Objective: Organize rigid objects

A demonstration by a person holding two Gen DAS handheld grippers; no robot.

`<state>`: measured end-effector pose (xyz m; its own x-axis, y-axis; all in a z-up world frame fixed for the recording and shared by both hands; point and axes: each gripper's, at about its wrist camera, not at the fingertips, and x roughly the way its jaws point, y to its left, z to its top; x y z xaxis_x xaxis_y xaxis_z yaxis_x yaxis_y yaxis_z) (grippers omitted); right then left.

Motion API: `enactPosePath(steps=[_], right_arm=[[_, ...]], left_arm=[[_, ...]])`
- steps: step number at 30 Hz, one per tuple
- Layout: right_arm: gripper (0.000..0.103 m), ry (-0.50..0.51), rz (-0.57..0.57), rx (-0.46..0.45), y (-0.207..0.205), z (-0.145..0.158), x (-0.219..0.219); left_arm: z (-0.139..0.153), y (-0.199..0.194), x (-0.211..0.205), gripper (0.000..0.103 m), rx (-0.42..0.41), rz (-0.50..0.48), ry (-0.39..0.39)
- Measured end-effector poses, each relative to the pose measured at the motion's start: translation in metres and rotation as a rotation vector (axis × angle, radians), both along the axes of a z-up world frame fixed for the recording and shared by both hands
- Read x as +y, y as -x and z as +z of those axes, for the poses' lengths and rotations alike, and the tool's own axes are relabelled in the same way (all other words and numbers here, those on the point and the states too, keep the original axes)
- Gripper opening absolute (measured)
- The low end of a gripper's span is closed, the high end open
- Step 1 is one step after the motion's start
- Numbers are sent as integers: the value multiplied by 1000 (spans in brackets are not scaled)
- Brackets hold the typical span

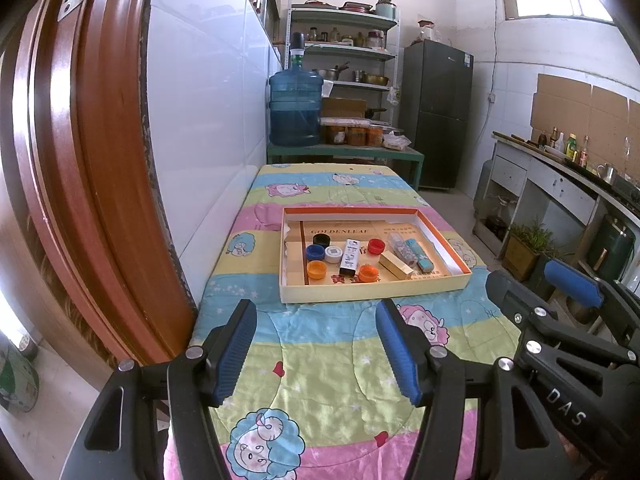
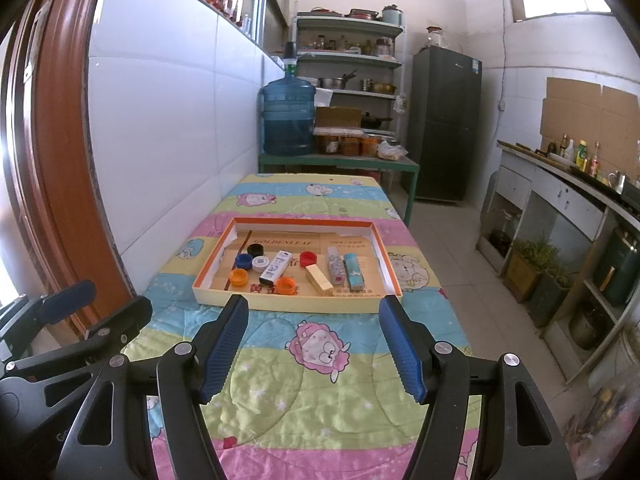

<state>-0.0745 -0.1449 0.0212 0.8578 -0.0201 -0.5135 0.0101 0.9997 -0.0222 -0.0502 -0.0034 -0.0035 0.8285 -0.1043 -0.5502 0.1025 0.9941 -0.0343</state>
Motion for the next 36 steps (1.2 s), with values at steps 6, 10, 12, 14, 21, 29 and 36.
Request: enactPosePath(steps=[6,10,12,14,21,29,36], right_arm=[[70,2,1,0,0,0,0],[70,1,-2,-2,0,0,1],[70,0,-1,0,0,0,1],[70,0,-1,0,-1,-1,1],[70,1,-3,-2,-1,-1,1],[70,4,0,-2,-1,-1,1],[70,3,-1,-3,0,-1,1]], left_arm=[[-1,-1,1,62,4,0,7],[-4,0,1,62,13,8,23],[-4,0,2,62,13,7,27],[-5,1,2,62,13,1,30],[-4,2,0,62,9,1,21],[-4,2,-1,62,11,-6,31],[1,3,0,62,0,-7,45]])
